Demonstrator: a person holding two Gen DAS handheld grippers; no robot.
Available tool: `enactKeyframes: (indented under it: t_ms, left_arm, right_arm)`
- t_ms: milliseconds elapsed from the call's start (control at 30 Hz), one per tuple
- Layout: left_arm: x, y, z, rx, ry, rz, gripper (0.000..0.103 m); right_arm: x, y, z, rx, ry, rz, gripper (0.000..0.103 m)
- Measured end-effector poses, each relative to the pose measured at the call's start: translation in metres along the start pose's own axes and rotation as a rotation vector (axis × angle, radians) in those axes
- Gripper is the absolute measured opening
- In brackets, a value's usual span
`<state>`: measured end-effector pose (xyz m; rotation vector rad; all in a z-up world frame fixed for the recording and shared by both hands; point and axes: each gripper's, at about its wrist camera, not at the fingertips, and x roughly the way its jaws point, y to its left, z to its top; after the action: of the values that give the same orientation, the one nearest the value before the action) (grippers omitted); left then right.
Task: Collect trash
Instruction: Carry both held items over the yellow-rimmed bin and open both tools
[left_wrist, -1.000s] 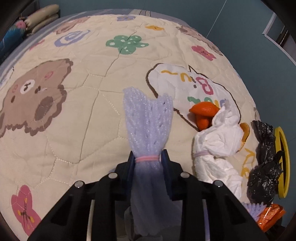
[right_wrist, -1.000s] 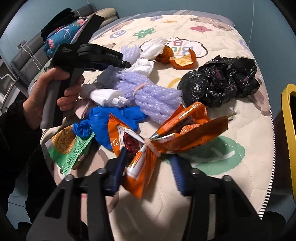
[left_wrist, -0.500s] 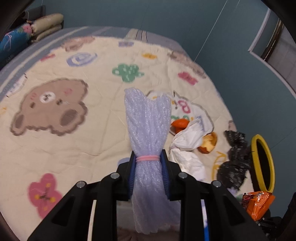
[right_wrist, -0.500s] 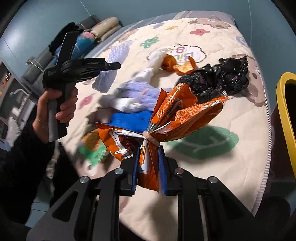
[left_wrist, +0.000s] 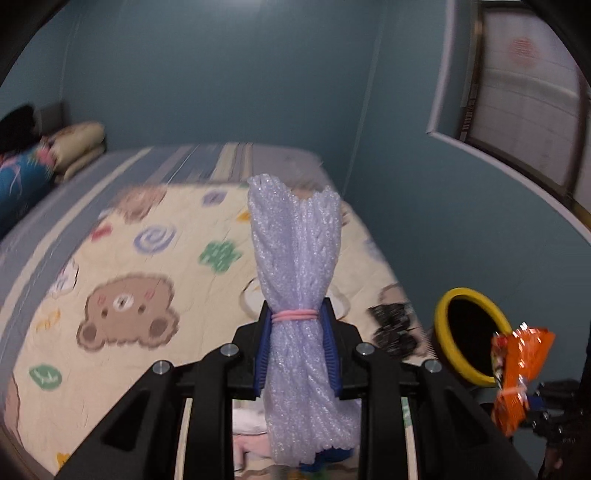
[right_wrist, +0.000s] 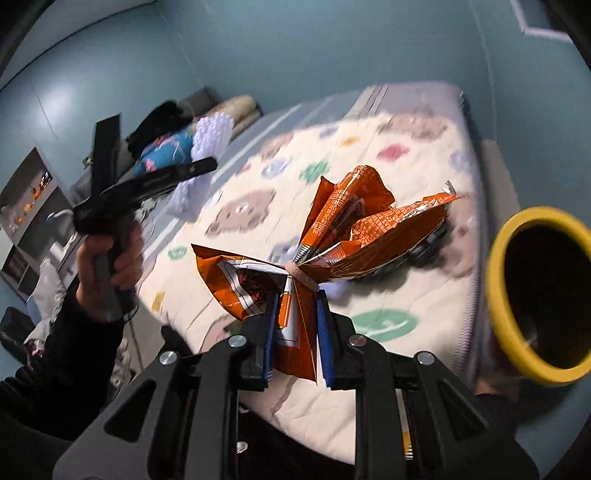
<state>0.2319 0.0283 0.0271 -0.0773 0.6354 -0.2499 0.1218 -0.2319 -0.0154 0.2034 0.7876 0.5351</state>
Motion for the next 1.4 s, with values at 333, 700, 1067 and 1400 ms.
enactKeyframes:
  t_ms: [333, 700, 1067, 1400]
  left_arm:
    - [-0.012, -0.097, 0.032, 0.091, -0.063, -0.112, 0.024]
    - [0.048, -0.179, 0.042, 0.13, -0.003, -0.202, 0.024]
    - [0.131, -0.24, 0.026, 0.145, 0.129, -0.276, 0.024]
    - [0.21, -0.29, -0.008, 0.148, 0.258, -0.312, 0.025]
  right_arm:
    - [-0.066, -0.046, 0.023, 0.031, -0.141, -0.143, 0.019]
    - [-0.104, -0.108, 0.025, 0.117, -0.205, -0.313, 0.019]
    - [-0.104, -0.171, 0.025, 0.196, -0.224, -0.463, 0.019]
    - [-0.073, -0.254, 0.005, 0.329, -0.156, -0.562, 0.02]
